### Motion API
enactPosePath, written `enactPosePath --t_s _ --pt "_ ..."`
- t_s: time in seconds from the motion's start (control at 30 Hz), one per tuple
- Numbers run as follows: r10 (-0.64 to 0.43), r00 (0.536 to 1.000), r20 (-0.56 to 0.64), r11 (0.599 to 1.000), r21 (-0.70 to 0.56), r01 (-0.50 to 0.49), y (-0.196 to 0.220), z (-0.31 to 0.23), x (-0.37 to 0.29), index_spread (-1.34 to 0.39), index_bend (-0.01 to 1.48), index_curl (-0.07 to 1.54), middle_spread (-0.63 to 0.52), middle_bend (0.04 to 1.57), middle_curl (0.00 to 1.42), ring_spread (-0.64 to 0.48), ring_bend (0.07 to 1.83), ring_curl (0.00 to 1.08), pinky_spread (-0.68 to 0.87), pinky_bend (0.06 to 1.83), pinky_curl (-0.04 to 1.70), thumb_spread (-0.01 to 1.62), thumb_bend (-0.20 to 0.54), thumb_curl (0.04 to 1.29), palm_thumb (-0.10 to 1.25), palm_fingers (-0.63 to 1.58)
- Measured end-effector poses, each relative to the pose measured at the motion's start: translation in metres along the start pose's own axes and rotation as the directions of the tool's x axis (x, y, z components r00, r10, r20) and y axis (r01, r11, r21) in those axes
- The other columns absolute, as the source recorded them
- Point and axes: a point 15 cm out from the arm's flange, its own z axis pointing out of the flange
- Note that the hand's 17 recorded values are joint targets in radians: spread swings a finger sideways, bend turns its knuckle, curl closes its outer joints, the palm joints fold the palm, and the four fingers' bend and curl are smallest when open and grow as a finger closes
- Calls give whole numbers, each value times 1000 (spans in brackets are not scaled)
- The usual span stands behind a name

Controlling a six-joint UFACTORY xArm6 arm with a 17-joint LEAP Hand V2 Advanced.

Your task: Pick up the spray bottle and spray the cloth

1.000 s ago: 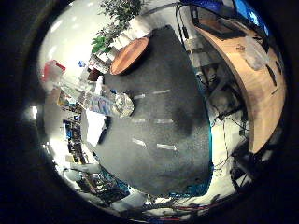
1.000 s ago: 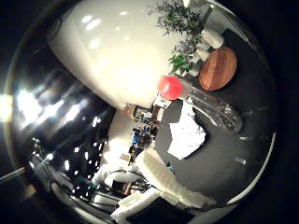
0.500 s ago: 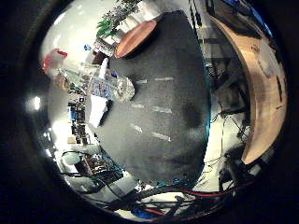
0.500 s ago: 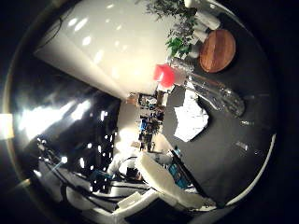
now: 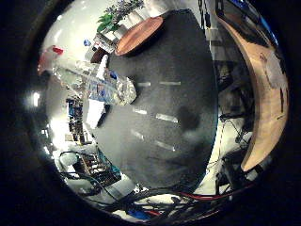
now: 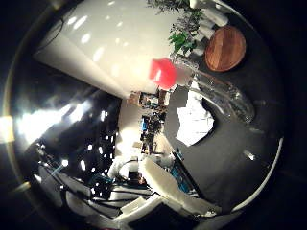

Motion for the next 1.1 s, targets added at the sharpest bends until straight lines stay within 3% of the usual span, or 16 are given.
enactPosePath --t_s 0.43,0.87,1.07,1.1 --pt "-94 995 -20 996 -16 93 -35 47 -11 -131 153 271 185 198 322 146 204 271 308 257 334 1083 -23 271 436 59" --pt "-145 988 57 986 -70 149 -51 104 -50 -151 153 263 117 200 330 127 216 276 323 274 333 1085 -20 276 471 85" --pt "-142 983 113 989 -28 146 -60 114 -62 -168 141 253 101 247 344 89 313 288 314 293 326 1105 -16 284 527 271" --pt "-138 983 120 989 -27 143 -59 114 -63 -178 122 229 58 314 362 50 443 303 255 289 305 1112 -4 293 568 482"
